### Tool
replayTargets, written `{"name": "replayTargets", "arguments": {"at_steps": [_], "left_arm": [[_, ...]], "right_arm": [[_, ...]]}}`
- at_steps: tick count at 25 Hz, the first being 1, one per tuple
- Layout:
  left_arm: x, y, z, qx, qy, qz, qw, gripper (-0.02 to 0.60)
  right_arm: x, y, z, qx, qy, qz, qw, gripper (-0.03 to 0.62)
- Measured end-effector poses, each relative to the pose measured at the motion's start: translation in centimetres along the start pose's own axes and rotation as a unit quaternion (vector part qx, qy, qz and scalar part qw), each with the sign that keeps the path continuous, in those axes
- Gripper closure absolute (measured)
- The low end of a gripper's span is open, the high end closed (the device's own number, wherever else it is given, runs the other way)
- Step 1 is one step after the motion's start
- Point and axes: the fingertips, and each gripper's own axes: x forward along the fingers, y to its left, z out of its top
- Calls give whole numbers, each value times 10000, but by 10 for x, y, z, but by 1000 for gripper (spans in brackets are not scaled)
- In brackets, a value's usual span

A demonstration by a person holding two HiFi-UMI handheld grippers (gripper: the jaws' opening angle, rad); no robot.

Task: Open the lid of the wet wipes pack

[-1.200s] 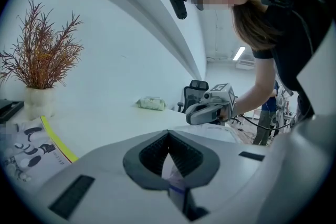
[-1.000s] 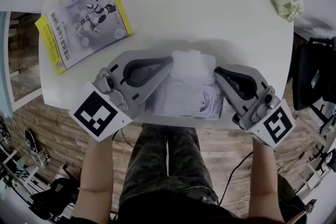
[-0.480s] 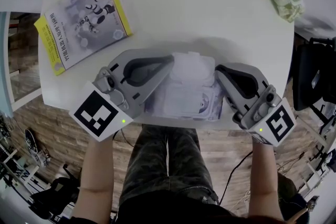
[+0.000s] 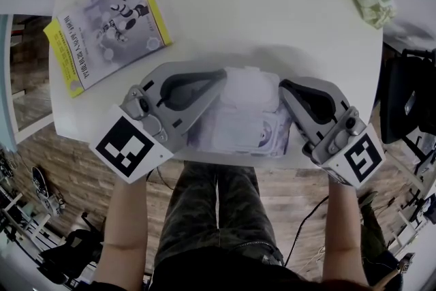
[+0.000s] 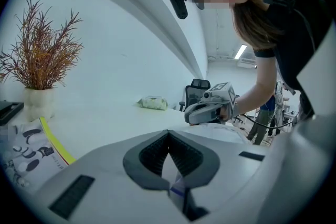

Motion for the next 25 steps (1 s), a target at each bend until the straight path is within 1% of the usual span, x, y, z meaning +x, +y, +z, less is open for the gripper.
{"name": "replayTargets", "arguments": {"at_steps": [10, 19, 25], "left_arm": [[2, 1, -1, 94, 61, 20, 9999, 569], [2, 2, -2, 91, 55, 72, 9999, 569], [1, 2, -1, 57, 26, 139, 9999, 569]], "right_arm": [[5, -2, 2, -82, 77, -2, 9999, 574], [8, -3, 0, -96, 198, -15, 9998, 574], [7, -4, 1, -78, 130, -95, 9998, 574]]}}
